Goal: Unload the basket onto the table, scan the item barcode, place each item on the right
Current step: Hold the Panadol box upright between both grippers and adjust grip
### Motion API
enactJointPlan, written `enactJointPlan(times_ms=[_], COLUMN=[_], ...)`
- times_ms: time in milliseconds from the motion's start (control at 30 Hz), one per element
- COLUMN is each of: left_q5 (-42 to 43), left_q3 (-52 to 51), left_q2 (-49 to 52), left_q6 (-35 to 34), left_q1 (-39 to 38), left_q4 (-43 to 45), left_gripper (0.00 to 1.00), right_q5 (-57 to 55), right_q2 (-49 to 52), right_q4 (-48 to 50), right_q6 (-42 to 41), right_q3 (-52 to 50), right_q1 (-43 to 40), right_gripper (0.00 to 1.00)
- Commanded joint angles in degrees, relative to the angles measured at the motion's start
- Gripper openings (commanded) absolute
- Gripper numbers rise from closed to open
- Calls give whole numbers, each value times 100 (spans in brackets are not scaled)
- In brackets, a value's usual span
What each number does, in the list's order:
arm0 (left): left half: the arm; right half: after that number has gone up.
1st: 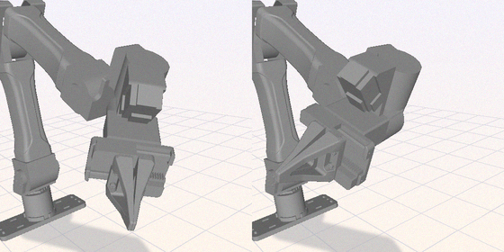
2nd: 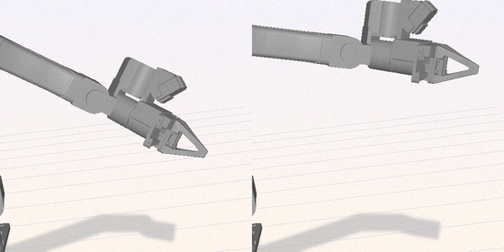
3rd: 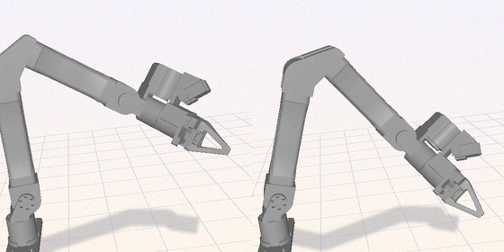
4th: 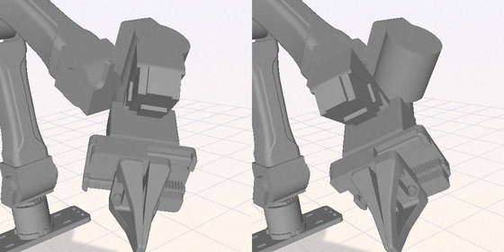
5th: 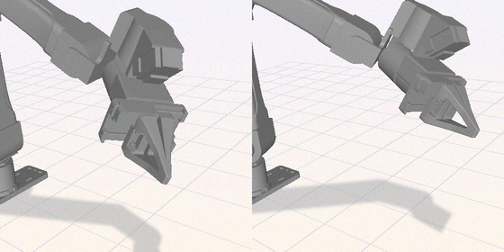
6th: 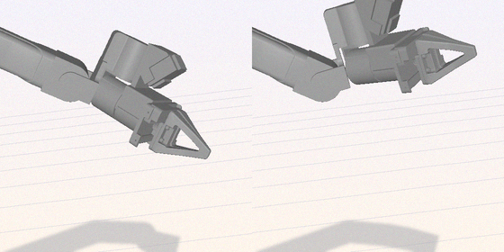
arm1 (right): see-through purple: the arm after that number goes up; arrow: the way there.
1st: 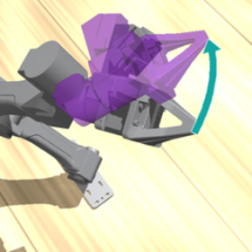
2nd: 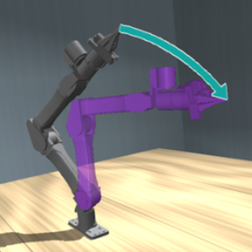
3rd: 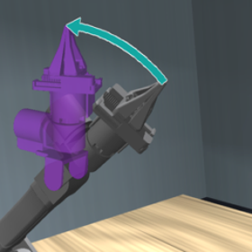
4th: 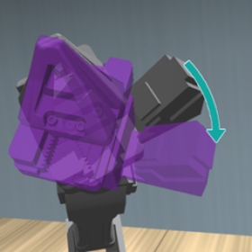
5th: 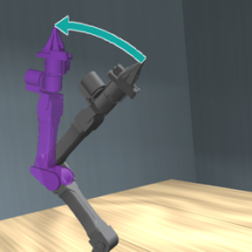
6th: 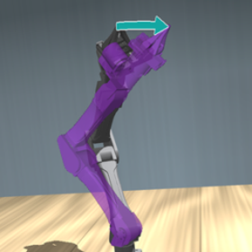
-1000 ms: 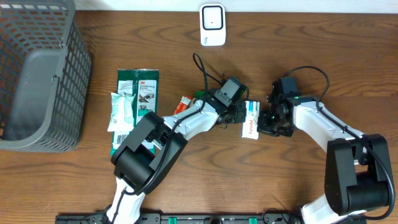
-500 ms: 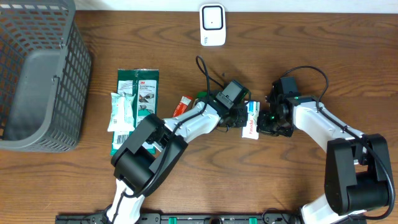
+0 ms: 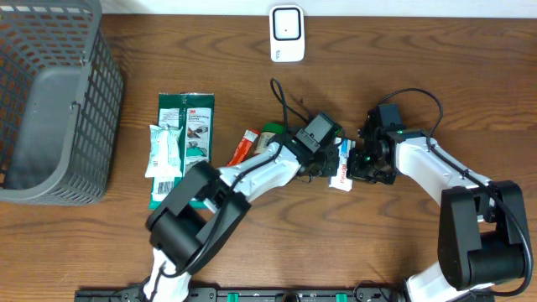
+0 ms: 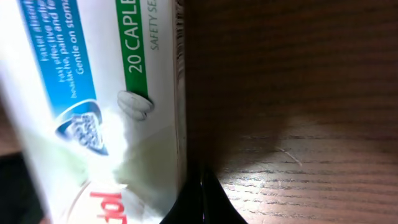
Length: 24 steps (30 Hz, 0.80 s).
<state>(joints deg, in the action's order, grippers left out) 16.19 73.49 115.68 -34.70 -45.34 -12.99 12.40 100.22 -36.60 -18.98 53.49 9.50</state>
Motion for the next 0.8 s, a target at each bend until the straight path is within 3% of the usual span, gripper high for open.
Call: enactJointPlan(times_ms=[0,300,467,533,767], left_q5=[140,-7,-1519,-1766,-1519], left_q3=[-24,-26,-24,-26,-31], left_q2=[-468,-442,-442,-442,-101], left_q6=[11,109,372,498,509], left_q1=[-90,-273,-155,-31,199], left_q4=[24,24,-136,-177,-76], left_gripper=[8,9,9,9,9], right_q5=[13,7,2,-11,-4], right_q2=[94,94,94,94,94], right_q4=[39,33,35,33,11], right_q6=[138,236,236,234,227], right_q3=[-114,-114,-114,-114,-116], right_q1=[35,35,35,35,35], right_gripper=[1,1,1,1,1])
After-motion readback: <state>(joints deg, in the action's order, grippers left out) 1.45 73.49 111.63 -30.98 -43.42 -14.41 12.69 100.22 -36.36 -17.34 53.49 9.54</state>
